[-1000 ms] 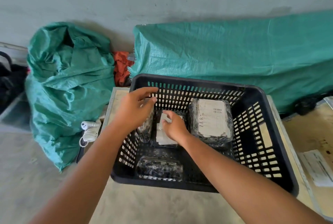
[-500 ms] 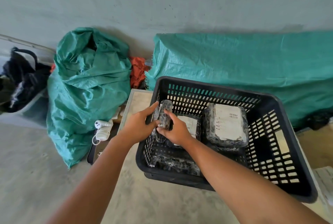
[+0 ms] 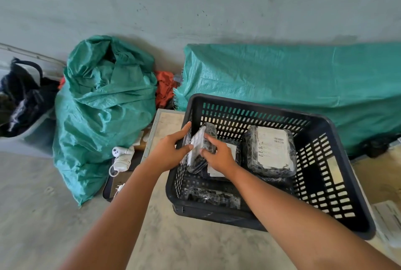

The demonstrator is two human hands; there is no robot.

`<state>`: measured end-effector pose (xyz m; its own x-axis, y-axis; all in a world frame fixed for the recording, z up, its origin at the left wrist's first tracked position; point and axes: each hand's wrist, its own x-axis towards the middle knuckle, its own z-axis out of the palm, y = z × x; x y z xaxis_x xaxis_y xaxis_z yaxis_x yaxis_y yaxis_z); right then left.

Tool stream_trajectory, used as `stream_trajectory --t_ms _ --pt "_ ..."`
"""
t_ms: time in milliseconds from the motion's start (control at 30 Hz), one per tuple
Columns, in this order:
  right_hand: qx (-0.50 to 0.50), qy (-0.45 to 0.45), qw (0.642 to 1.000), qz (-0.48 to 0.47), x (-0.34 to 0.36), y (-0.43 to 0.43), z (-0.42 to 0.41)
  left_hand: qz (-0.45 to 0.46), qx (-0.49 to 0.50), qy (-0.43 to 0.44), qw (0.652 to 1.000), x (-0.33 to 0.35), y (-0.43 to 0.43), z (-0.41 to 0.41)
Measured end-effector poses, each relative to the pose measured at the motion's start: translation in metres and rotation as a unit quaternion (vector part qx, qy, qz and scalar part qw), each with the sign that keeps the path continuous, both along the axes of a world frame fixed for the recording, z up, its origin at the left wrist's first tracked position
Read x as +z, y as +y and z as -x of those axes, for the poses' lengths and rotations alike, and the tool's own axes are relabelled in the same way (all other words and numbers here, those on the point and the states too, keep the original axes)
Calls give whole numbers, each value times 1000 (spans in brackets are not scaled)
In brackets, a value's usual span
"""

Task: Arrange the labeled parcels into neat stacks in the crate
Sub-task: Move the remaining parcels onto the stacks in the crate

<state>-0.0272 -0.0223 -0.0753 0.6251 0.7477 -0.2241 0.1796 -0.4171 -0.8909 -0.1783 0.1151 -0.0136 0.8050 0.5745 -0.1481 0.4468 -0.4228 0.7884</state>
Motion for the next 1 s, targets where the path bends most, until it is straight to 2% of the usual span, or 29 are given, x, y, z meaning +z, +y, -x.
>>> stream_trajectory --t_ms 233,367,467,600,733,833,1000 --pt "6 -18 999 -44 28 -35 -19 -16 -7 40 999 15 -7 0" --pt "1 -59 994 -90 55 -59 -40 -99 -12 88 991 27 -11 -1" --pt "3 -46 991 -128 80 -75 -62 -123 11 69 990 43 -27 -1" --pt "37 -30 988 -144 114 -88 -83 -141 -15 19 990 66 -53 -10" --pt "61 -44 985 -153 150 -94 -87 -101 -58 20 993 84 -70 -28" --pt "50 -44 986 -152 169 -93 -94 -42 -106 -12 993 96 -66 -39" --pt "20 22 987 -156 180 -83 -111 87 -163 -78 980 105 -43 -46"
